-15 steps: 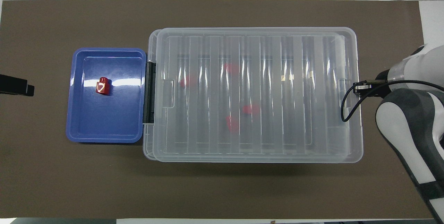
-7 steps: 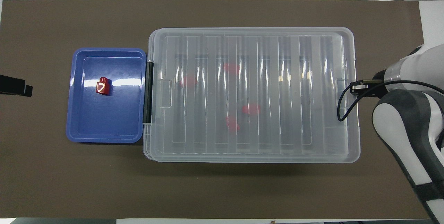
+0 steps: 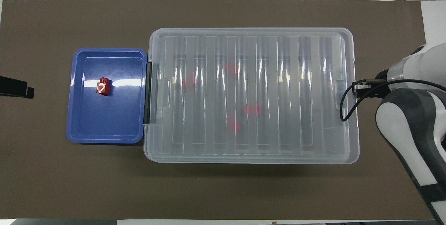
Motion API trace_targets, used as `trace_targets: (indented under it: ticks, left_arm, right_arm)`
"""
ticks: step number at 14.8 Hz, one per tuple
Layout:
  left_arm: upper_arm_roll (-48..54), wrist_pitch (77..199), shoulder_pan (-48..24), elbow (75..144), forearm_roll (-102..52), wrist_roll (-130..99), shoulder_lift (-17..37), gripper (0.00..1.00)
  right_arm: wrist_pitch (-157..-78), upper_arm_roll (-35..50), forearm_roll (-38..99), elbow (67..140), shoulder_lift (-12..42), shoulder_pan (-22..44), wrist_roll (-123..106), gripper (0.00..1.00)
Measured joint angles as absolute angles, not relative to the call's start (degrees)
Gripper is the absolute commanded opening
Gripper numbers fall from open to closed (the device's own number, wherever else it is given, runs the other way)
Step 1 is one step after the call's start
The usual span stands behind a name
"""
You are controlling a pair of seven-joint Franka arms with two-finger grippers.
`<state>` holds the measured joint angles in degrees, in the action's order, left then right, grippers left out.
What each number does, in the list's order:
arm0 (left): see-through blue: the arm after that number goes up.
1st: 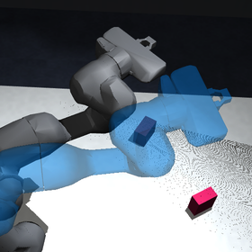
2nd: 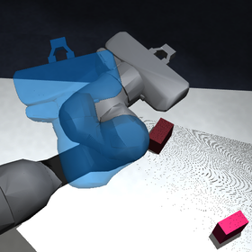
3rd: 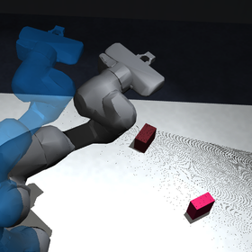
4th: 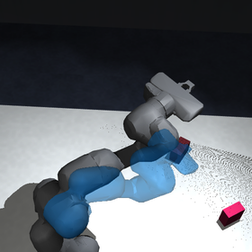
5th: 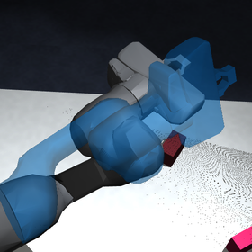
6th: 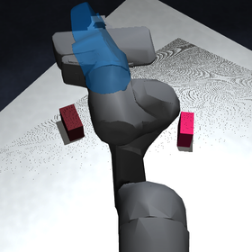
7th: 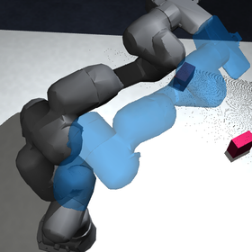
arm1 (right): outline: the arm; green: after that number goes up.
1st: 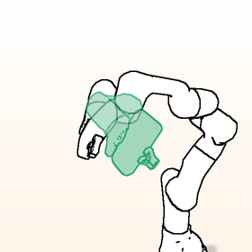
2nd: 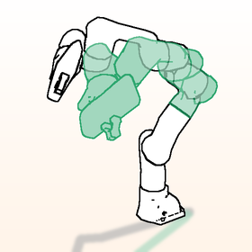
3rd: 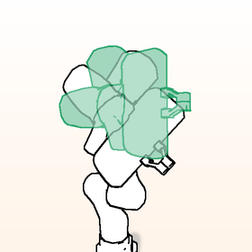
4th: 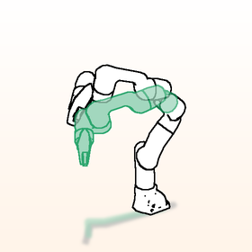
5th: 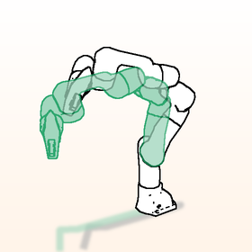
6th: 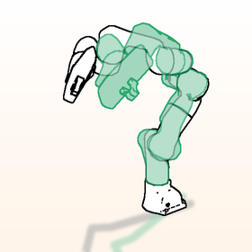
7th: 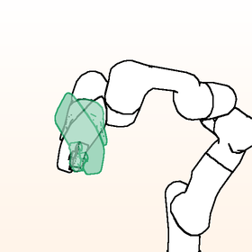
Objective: Place red block in blue tray from box
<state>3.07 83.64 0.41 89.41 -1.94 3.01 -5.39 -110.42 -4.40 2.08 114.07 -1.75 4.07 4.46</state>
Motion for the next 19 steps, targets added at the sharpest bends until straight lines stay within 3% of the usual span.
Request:
trace_targets:
  ticks: [7, 10, 19]
  left_arm:
    - [3.1, 83.6, 0.4, 91.7, -1.9, 3.0, -6.5, 1.00]
    - [3.1, 83.5, 0.4, 92.4, -1.9, 3.0, -7.0, 1.00]
    - [3.2, 83.5, 0.4, 92.6, -1.9, 3.0, -7.3, 1.00]
  right_arm:
    - [-90.6, -4.9, 2.0, 96.5, -2.5, 1.0, 4.5, 1.00]
    - [-85.2, -4.9, 1.9, 92.2, -2.5, -1.2, 4.5, 1.00]
    - [-83.9, -5.2, 0.4, 90.1, 0.8, -0.9, 4.5, 1.00]
